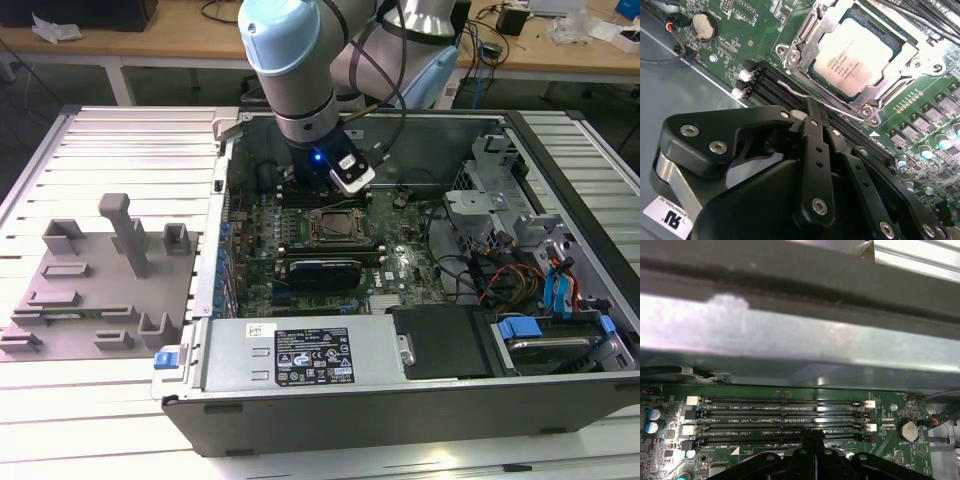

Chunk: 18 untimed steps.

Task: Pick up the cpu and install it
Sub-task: 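Install the first cpu locking lever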

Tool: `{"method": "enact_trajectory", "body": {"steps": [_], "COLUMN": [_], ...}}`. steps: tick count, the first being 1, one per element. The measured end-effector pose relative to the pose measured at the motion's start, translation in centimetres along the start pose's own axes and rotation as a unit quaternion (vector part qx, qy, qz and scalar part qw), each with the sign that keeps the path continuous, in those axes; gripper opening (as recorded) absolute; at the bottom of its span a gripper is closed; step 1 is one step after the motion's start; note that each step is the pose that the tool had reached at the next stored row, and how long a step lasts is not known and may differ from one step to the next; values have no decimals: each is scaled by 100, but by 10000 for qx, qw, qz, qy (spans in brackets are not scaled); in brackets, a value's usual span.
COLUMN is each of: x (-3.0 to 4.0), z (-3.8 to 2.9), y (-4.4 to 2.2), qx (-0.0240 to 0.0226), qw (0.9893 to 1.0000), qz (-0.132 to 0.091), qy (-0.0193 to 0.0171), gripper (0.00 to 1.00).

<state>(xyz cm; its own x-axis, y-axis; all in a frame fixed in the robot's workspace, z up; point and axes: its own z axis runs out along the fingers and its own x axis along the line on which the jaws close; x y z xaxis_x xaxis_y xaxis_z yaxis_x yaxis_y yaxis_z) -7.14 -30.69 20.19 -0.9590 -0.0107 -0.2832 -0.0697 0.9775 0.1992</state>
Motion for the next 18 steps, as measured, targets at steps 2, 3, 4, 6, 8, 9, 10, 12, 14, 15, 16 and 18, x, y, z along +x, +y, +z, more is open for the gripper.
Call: {"method": "enact_trajectory", "body": {"steps": [2, 3, 4, 6, 8, 9, 10, 12, 14, 15, 16, 18], "x": [4, 6, 9, 14, 19, 21, 23, 24, 26, 27, 29, 33], "z": [9, 17, 26, 43, 59, 63, 67, 73, 78, 82, 89, 100], "y": [-2, -5, -9, -15, -21, -23, -26, -30, -33, -35, -37, -42], "qx": [0, 0, 1, 0, 1, 1, 1, 1, 2, 3, 2, 4], "qw": [10000, 10000, 10000, 10000, 10000, 10000, 10000, 10000, 10000, 10000, 10000, 10000], "qz": [-1, -3, -4, -6, -8, -8, -9, -9, -9, -9, -9, -10], "qy": [-11, -17, -23, -33, -41, -42, -42, -43, -43, -43, -45, -47], "gripper": [11, 11, 11, 11, 11, 11, 11, 11, 11, 11, 11, 11]}}
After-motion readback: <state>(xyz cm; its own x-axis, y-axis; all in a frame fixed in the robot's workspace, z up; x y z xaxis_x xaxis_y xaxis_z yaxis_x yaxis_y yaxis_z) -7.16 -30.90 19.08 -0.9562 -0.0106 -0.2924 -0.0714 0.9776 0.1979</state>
